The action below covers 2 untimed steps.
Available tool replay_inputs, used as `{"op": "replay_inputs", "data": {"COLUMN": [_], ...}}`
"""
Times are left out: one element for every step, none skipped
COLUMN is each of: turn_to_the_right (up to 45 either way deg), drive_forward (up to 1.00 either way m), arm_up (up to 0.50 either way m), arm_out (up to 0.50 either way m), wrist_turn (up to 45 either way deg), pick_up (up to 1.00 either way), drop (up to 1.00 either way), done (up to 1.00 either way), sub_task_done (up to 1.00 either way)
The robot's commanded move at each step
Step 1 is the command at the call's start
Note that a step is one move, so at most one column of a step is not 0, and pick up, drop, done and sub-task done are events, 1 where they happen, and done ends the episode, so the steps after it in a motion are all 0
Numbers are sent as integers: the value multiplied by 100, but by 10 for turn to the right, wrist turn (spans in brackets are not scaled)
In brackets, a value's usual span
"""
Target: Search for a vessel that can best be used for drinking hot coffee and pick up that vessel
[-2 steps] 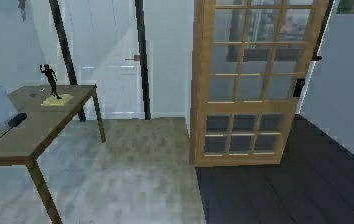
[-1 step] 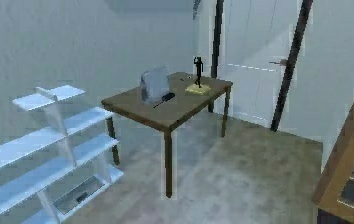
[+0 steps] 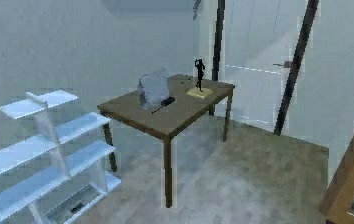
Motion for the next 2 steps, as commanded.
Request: {"op": "replay_inputs", "data": {"turn_to_the_right": [330, 0], "drive_forward": [0, 15], "arm_up": [0, 0], "arm_out": [0, 0], "wrist_turn": [0, 0], "pick_up": [0, 0], "drop": [0, 0], "done": [0, 0], "sub_task_done": [0, 0]}}
